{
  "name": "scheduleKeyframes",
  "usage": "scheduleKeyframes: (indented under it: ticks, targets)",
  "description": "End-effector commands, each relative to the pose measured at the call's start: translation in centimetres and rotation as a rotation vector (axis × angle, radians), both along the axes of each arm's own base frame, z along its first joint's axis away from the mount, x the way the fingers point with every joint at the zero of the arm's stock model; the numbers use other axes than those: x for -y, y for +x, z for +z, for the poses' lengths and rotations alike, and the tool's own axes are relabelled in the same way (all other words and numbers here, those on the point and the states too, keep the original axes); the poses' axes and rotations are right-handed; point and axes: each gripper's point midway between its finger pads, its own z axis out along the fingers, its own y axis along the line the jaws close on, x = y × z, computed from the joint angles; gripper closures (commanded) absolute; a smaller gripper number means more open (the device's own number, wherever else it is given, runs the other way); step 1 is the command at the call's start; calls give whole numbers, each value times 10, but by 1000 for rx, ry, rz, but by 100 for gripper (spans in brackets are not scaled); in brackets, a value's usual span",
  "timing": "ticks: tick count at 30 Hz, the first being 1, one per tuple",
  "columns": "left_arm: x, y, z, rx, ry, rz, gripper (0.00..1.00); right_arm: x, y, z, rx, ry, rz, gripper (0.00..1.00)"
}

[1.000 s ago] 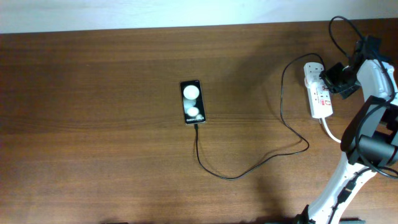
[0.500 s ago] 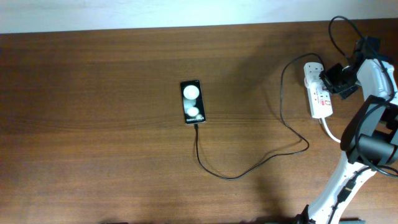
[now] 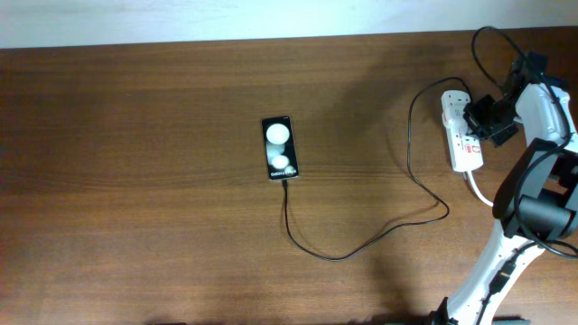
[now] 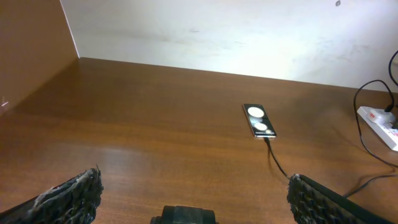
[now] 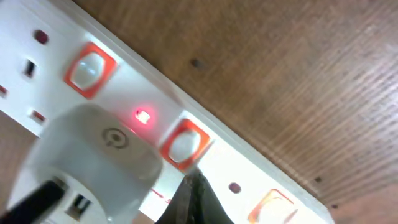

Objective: Plug charger to phone and switch on socket
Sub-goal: 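Press the orange switch on the white power strip with the right gripper, then lift the right gripper off the power strip and retract it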

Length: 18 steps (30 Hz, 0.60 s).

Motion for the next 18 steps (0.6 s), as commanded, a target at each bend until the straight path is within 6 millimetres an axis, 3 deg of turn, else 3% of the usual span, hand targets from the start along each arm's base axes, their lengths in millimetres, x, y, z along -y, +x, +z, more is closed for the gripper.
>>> scheduleKeyframes:
  ticks: [1,4,9,15,18]
  targets:
    - [1,-2,0,10,-10,-1,1,17,-9,46,43,-105,-22,96]
    - [2,-2,0,10,-10,-2,1,21,-13,104,137,-180,-35,96]
    - [2,-2,0,10,-10,-2,1,14,-29,227,411,-292,-52,96]
    - [2,-2,0,10,-10,-2,1,-10,-80,386,836,-453,-72,96]
    - [1,-2,0,9,-10,-1,1,-23,-103,443,1016,-508,-73,96]
